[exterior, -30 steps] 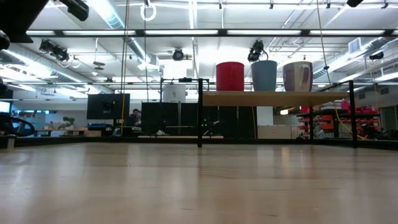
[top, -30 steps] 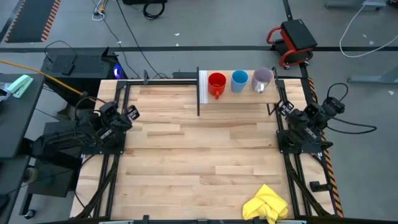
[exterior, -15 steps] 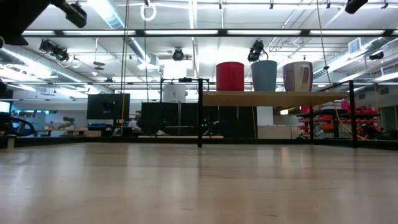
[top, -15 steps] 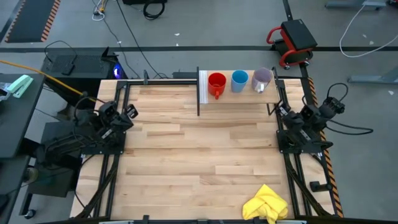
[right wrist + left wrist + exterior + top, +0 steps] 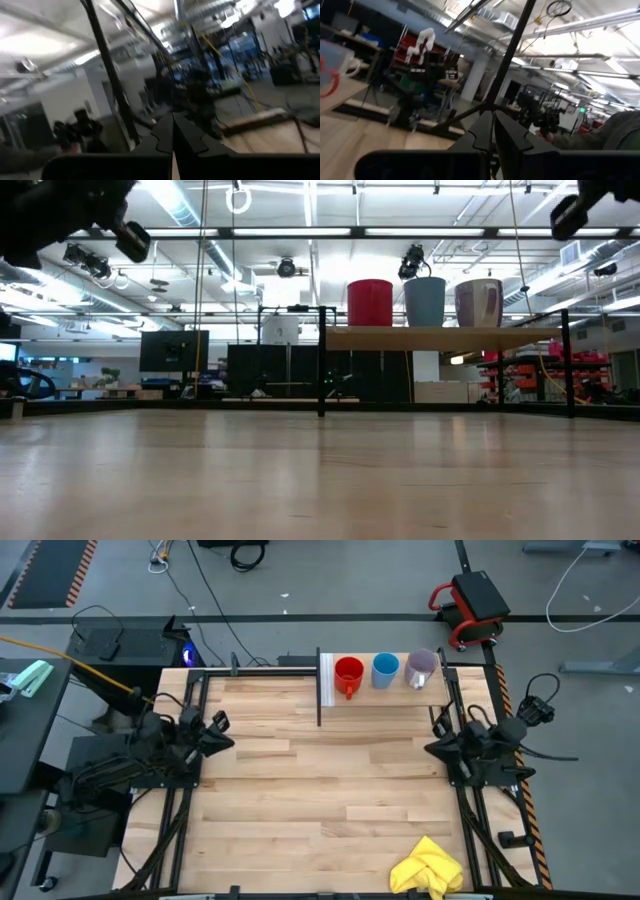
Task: Stack small to large cups/mugs on shelf
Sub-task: Return to Home Position
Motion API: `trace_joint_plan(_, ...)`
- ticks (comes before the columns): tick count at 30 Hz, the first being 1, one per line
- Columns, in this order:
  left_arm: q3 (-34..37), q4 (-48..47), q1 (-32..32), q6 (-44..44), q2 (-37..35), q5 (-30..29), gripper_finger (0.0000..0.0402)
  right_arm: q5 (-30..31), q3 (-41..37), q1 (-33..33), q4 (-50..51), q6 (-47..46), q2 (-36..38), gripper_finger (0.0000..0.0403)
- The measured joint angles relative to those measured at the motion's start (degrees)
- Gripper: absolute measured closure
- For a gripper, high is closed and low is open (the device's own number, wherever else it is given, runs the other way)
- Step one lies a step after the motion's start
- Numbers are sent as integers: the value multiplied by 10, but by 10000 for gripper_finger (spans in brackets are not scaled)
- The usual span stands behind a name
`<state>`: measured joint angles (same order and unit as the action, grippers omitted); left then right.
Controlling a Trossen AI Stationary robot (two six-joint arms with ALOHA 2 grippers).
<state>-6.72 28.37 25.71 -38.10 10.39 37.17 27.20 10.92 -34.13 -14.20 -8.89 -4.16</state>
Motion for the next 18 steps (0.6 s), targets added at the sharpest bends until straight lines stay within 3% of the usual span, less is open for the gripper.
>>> trace_joint_plan(11,0,-152,0,33,1,0,368,18,0,0,97,23,0,392)
trace_joint_plan(18,0,-186,0,34,1,0,377,37,0,0,184,25,0,392)
